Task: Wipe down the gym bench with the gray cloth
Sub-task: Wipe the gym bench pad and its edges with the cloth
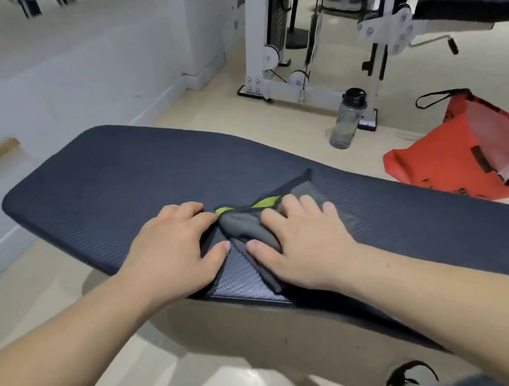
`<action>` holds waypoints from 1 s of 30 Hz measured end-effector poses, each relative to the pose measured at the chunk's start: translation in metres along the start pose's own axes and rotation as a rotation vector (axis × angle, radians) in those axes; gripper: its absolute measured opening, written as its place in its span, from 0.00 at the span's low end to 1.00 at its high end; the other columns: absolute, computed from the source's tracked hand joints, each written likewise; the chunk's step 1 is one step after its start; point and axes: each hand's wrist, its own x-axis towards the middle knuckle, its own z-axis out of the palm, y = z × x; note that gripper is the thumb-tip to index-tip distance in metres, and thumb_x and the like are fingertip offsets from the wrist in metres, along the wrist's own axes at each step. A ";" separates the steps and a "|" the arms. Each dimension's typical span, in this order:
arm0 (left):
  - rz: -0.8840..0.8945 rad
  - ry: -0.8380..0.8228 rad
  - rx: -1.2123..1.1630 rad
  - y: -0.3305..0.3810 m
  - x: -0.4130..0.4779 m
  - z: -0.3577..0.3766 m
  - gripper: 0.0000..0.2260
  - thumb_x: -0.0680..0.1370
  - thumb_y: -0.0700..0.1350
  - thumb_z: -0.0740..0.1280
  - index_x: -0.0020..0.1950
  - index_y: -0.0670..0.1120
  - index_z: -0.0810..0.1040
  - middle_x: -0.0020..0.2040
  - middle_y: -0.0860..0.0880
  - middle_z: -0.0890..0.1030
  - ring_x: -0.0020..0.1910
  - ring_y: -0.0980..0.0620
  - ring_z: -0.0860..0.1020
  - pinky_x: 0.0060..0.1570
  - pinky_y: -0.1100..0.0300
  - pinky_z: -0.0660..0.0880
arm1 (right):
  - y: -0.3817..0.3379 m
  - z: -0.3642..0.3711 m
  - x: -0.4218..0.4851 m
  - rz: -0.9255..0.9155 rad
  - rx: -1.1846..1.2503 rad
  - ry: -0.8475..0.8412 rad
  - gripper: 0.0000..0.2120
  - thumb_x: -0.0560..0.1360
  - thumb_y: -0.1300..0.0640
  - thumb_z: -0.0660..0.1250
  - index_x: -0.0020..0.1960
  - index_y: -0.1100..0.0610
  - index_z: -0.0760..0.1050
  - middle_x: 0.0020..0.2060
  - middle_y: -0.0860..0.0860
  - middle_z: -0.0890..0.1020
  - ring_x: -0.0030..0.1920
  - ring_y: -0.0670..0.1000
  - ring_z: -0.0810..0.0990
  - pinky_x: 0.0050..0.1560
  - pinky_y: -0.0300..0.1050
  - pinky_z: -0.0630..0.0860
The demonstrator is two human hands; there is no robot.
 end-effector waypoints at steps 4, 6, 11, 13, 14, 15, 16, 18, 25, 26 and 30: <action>-0.007 -0.024 -0.102 -0.015 0.004 -0.002 0.22 0.77 0.60 0.66 0.69 0.54 0.79 0.73 0.55 0.75 0.72 0.50 0.70 0.67 0.52 0.71 | 0.010 -0.001 0.021 -0.072 0.055 0.009 0.25 0.76 0.27 0.54 0.57 0.44 0.72 0.54 0.49 0.75 0.61 0.57 0.74 0.58 0.56 0.71; -0.020 -0.010 -0.128 -0.022 0.005 -0.004 0.19 0.79 0.58 0.66 0.68 0.54 0.79 0.71 0.57 0.75 0.71 0.52 0.70 0.65 0.52 0.73 | 0.035 -0.003 0.044 0.145 0.061 0.041 0.26 0.76 0.28 0.53 0.60 0.45 0.73 0.59 0.52 0.77 0.65 0.59 0.74 0.62 0.58 0.71; -0.078 0.046 -0.107 -0.048 -0.003 -0.010 0.11 0.79 0.55 0.65 0.59 0.55 0.81 0.58 0.58 0.77 0.58 0.53 0.72 0.55 0.48 0.78 | 0.027 -0.003 0.067 0.499 0.059 0.008 0.26 0.81 0.35 0.50 0.69 0.51 0.71 0.69 0.59 0.74 0.71 0.64 0.70 0.67 0.63 0.66; -0.083 0.055 -0.067 -0.051 -0.001 -0.012 0.11 0.79 0.55 0.64 0.58 0.54 0.81 0.57 0.57 0.77 0.58 0.51 0.72 0.54 0.50 0.78 | -0.004 -0.009 0.057 0.378 0.027 -0.034 0.25 0.82 0.36 0.49 0.68 0.50 0.71 0.68 0.57 0.74 0.69 0.62 0.71 0.65 0.61 0.67; -0.102 0.058 -0.060 -0.056 -0.003 -0.014 0.12 0.79 0.55 0.64 0.58 0.54 0.81 0.57 0.56 0.77 0.58 0.51 0.72 0.55 0.51 0.77 | -0.027 -0.010 0.051 0.266 0.020 -0.050 0.24 0.81 0.35 0.50 0.66 0.49 0.71 0.66 0.56 0.75 0.68 0.62 0.72 0.64 0.61 0.68; -0.116 0.060 -0.061 -0.060 -0.005 -0.015 0.12 0.79 0.56 0.64 0.58 0.55 0.82 0.57 0.56 0.77 0.59 0.50 0.73 0.55 0.51 0.76 | -0.047 -0.011 0.044 0.140 0.018 -0.051 0.24 0.81 0.33 0.51 0.63 0.48 0.71 0.63 0.54 0.75 0.67 0.61 0.72 0.63 0.60 0.68; -0.118 0.062 -0.060 -0.063 -0.004 -0.015 0.12 0.78 0.56 0.64 0.58 0.55 0.82 0.57 0.56 0.77 0.58 0.50 0.73 0.56 0.51 0.76 | -0.062 -0.010 0.037 0.019 0.023 -0.041 0.23 0.80 0.32 0.52 0.61 0.47 0.71 0.59 0.51 0.76 0.65 0.59 0.73 0.61 0.58 0.68; -0.133 0.050 -0.054 -0.066 -0.004 -0.016 0.13 0.77 0.56 0.64 0.58 0.56 0.82 0.56 0.56 0.76 0.58 0.49 0.72 0.57 0.51 0.75 | -0.070 -0.010 0.038 -0.129 0.038 -0.035 0.22 0.78 0.30 0.54 0.57 0.45 0.72 0.51 0.47 0.73 0.62 0.57 0.75 0.58 0.54 0.69; -0.141 0.029 -0.050 -0.067 -0.004 -0.015 0.14 0.79 0.59 0.64 0.61 0.56 0.81 0.59 0.56 0.76 0.60 0.49 0.72 0.62 0.50 0.73 | 0.035 -0.009 0.083 0.499 0.084 0.056 0.26 0.79 0.33 0.51 0.66 0.47 0.73 0.66 0.60 0.77 0.69 0.63 0.72 0.66 0.60 0.69; -0.140 0.031 -0.056 -0.067 -0.004 -0.015 0.14 0.79 0.58 0.64 0.60 0.56 0.81 0.59 0.56 0.76 0.60 0.49 0.72 0.62 0.50 0.73 | 0.037 -0.008 0.080 0.542 0.088 0.051 0.26 0.79 0.34 0.50 0.66 0.49 0.72 0.67 0.60 0.76 0.70 0.64 0.71 0.67 0.61 0.67; -0.133 0.050 -0.089 -0.072 -0.004 -0.015 0.13 0.79 0.57 0.65 0.60 0.56 0.82 0.58 0.57 0.77 0.59 0.50 0.72 0.61 0.50 0.73 | -0.027 -0.009 0.056 0.295 -0.010 -0.020 0.25 0.81 0.34 0.50 0.64 0.49 0.72 0.66 0.57 0.75 0.68 0.61 0.71 0.65 0.61 0.67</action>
